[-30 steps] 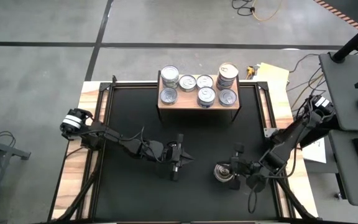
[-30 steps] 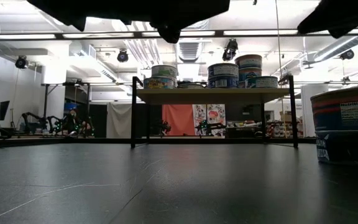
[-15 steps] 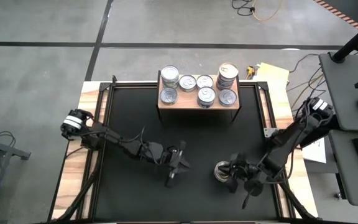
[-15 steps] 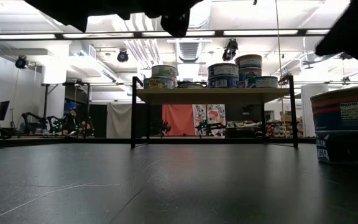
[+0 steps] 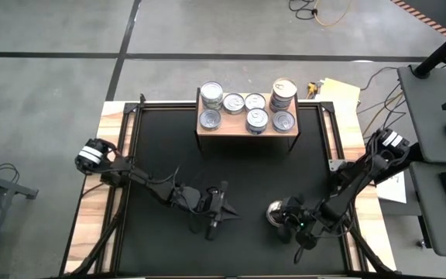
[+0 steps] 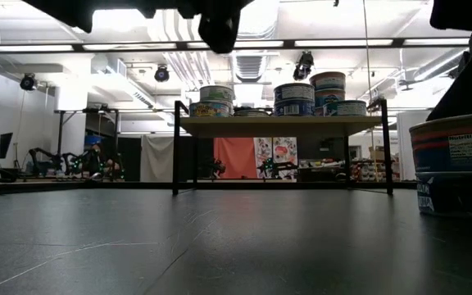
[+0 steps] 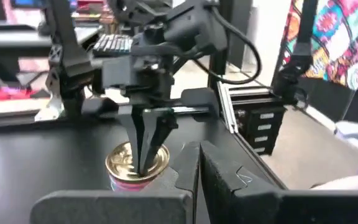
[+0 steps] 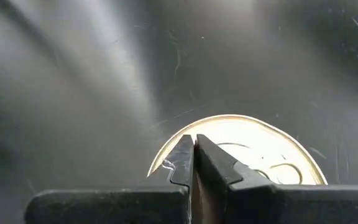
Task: Stack canned seafood by type on shelf
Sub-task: Stack the blue pink tuna can on top of the blue pink tuna can on the shelf
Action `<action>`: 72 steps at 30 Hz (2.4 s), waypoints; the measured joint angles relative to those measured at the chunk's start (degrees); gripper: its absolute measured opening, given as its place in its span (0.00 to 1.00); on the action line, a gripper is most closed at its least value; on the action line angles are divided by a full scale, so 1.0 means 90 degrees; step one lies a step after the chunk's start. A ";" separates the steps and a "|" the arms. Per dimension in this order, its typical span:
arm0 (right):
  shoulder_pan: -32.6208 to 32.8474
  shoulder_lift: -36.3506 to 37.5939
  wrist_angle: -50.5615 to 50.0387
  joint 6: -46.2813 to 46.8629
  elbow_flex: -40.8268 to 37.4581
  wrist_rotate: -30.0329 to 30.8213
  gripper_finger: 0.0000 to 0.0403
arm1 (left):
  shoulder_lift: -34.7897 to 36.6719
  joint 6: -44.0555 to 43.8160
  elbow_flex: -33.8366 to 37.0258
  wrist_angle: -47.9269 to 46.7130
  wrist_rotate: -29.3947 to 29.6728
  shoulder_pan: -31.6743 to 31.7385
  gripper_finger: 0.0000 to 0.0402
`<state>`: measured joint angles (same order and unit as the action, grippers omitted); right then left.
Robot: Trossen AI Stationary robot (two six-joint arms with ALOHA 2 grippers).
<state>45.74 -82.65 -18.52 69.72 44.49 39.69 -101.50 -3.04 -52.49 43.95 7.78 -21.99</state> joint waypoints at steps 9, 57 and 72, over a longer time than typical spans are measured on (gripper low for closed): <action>0.0213 0.0464 -0.0036 -0.1185 0.0034 -0.0080 0.02 | -0.0650 -0.1176 0.0000 0.0932 0.0167 -0.0023 0.00; 0.1615 0.0881 -0.2454 0.2617 0.0039 -0.0941 0.02 | -0.3119 0.0337 -0.3262 -0.1285 0.1747 0.0125 0.00; 0.1613 0.0325 -0.2434 0.3129 0.0036 -0.0397 0.02 | -0.3234 0.0145 -0.3488 -0.1559 0.2149 0.0155 0.00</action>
<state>60.25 -79.72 -40.43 97.88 44.82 36.12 -130.61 -1.73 -83.88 29.92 27.12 -20.59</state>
